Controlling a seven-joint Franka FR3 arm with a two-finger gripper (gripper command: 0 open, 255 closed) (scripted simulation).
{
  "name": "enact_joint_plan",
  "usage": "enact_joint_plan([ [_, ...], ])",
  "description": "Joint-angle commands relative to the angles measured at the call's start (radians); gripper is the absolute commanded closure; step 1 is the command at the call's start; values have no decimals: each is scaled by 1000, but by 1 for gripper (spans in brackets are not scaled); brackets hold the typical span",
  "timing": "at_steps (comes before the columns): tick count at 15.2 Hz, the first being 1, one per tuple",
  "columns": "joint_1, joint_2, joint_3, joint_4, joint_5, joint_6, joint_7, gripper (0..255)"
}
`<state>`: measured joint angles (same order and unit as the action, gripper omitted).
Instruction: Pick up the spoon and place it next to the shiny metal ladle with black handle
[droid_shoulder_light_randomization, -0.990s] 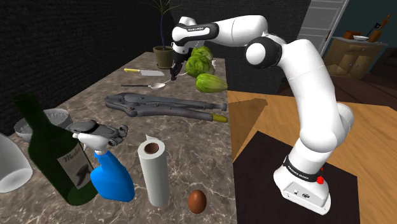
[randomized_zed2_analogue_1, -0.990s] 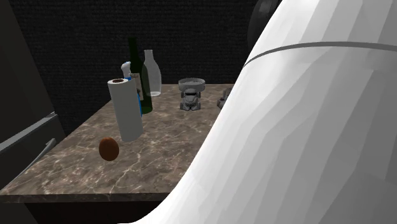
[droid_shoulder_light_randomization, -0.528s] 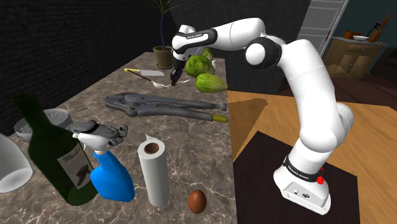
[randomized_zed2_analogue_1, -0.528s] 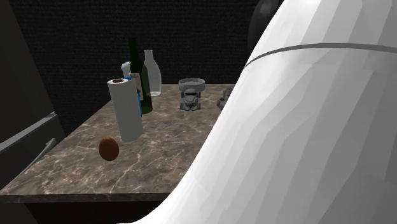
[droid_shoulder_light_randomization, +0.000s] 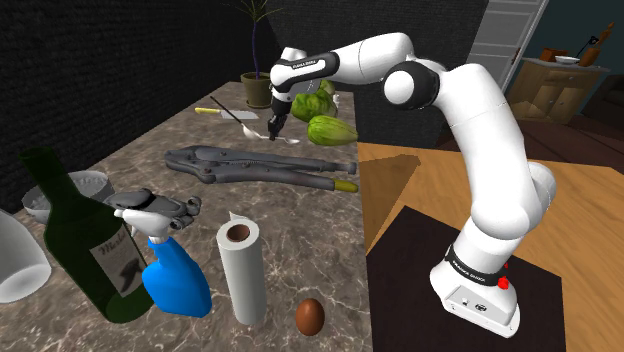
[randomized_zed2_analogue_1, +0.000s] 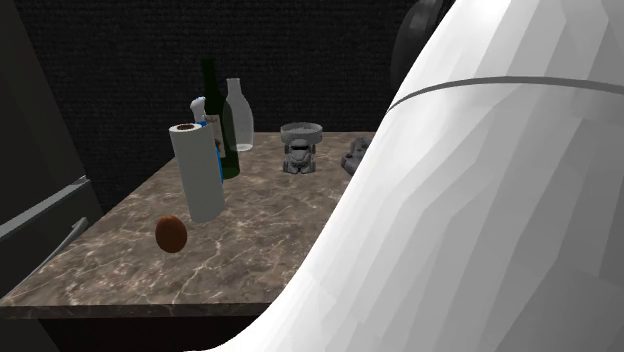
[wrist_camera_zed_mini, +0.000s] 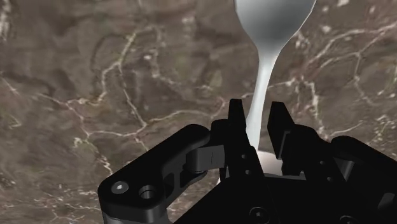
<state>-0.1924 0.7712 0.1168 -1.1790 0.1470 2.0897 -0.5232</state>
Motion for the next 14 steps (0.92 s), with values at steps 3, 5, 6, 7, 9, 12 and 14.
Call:
enact_joint_plan([
  [3,0,0,0,0,0,1,0,255],
  [5,0,0,0,0,0,1,0,0],
  [6,0,0,0,0,0,1,0,0],
  [7,0,0,0,0,0,1,0,0],
  [9,0,0,0,0,0,1,0,0],
  [12,-12,-50,0,12,1,-64,0,0],
  [14,-16,-62,0,18,2,-82,0,0],
])
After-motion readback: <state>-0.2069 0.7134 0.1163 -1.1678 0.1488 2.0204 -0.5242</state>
